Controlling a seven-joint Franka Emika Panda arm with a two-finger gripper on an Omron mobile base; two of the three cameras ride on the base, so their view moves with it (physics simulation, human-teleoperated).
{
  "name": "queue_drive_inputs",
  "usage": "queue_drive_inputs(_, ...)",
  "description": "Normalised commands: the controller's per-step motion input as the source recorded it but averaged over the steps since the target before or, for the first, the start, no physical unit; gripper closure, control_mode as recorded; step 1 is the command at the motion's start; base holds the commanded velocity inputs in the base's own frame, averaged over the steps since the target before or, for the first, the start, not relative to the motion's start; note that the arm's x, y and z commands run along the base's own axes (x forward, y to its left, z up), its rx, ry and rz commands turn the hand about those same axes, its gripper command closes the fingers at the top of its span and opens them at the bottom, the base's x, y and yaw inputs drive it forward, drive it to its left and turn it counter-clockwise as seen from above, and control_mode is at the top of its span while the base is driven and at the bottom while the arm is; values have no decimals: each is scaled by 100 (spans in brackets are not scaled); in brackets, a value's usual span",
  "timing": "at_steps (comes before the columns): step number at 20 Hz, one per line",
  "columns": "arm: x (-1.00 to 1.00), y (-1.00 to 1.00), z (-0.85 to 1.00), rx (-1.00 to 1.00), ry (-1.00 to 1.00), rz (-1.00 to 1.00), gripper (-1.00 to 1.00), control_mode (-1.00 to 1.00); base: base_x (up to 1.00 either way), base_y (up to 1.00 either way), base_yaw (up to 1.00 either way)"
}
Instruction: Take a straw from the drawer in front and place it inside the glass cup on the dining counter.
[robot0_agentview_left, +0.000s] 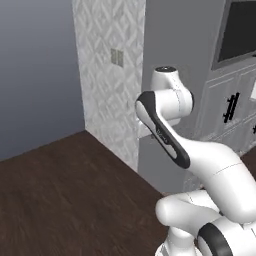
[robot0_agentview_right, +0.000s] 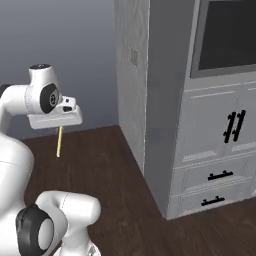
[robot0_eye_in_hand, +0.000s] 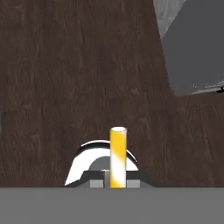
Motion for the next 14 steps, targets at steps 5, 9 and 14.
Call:
queue_drive_inputs(5, 0, 0, 0, 0, 0, 0, 100, 100, 100, 29, 52)
queue_drive_inputs(9, 0, 0, 0, 0, 0, 0, 100, 100, 100, 10, 49)
queue_drive_inputs(14, 0, 0, 0, 0, 0, 0, 100, 100, 100, 14, 47)
